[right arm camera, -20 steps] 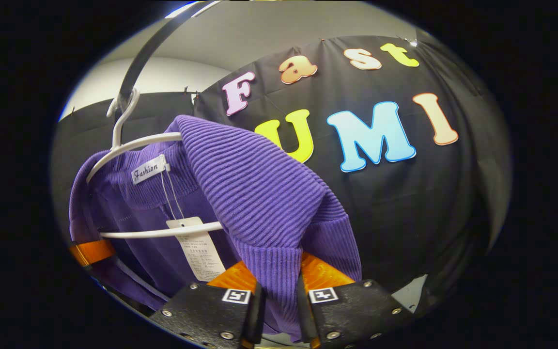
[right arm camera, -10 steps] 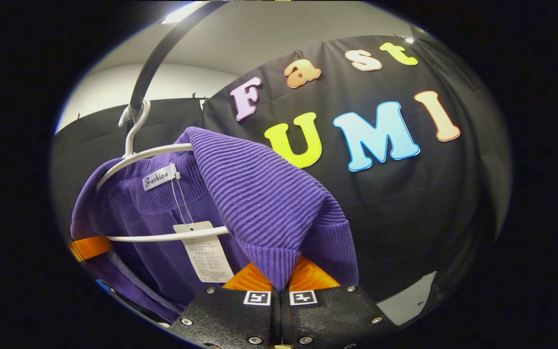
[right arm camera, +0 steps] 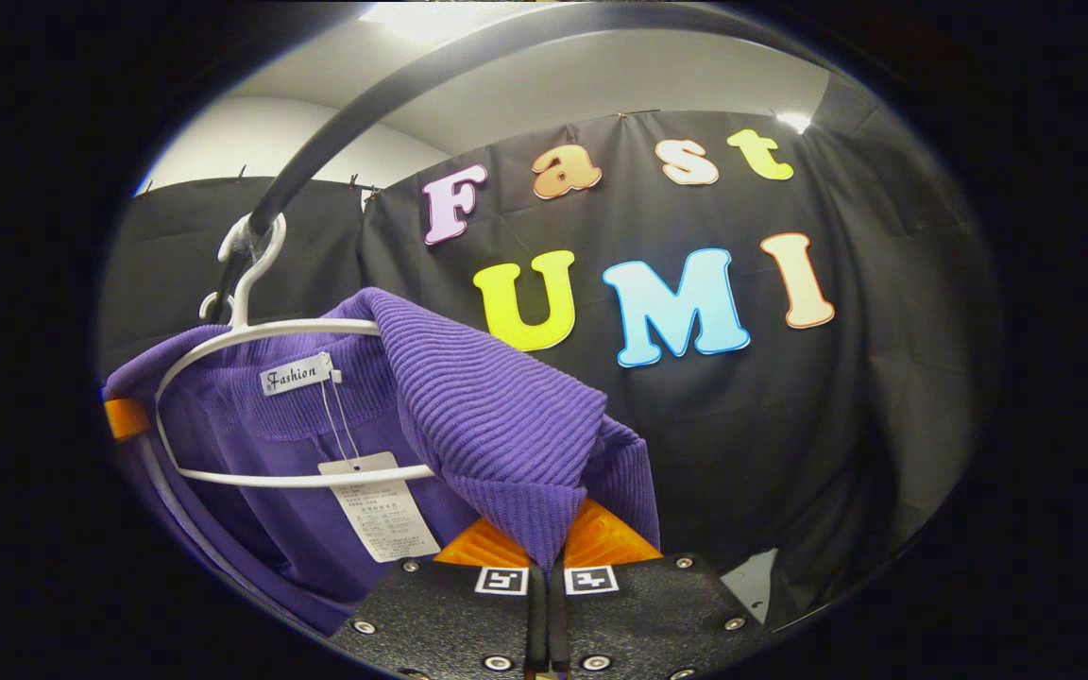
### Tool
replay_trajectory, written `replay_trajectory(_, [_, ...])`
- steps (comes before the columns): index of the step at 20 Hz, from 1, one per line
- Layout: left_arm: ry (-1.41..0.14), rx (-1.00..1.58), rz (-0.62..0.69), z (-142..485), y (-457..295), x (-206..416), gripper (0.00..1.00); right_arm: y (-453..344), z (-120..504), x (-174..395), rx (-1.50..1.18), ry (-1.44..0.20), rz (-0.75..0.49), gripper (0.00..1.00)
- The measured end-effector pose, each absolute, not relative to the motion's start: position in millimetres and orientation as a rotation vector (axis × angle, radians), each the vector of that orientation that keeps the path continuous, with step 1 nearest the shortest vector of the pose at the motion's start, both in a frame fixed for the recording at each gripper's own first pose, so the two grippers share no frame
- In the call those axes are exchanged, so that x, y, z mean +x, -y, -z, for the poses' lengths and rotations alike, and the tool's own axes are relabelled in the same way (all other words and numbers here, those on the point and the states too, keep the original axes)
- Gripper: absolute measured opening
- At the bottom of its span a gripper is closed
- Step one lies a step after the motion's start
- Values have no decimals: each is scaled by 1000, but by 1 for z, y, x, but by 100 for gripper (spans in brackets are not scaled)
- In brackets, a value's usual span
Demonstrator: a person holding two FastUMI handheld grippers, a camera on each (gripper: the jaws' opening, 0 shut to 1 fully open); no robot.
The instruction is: Grasp the clothes on the hanger with both hands and then place them into the laundry hamper below.
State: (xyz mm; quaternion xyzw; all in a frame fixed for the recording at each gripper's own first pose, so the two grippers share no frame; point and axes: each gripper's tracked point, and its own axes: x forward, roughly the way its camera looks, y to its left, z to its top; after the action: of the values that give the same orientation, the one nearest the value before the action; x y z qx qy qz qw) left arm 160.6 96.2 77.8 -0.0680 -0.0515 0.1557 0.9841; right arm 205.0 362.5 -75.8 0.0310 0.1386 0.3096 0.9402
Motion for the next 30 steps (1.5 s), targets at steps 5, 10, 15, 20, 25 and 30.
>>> replay_trajectory(5, [133, -170, -256, -102, -107, 141, 3, -352, 50, 188, 47, -236, -574, 0])
replay_trajectory(10, [163, -208, -211, -123, -130, 125, 3, -356, 36, 167, 64, -219, -539, 0])
replay_trajectory(15, [155, -234, -182, -128, -167, 137, 3, -372, 27, 149, 67, -201, -521, 0])
replay_trajectory(20, [154, -257, -159, -129, -202, 132, 3, -386, 17, 137, 70, -181, -502, 0])
replay_trajectory(25, [132, -286, -174, -113, -242, 128, 3, -400, 10, 130, 57, -161, -494, 0])
replay_trajectory(30, [98, -342, -179, -78, -261, 133, 3, -403, 4, 129, 31, -139, -491, 0])
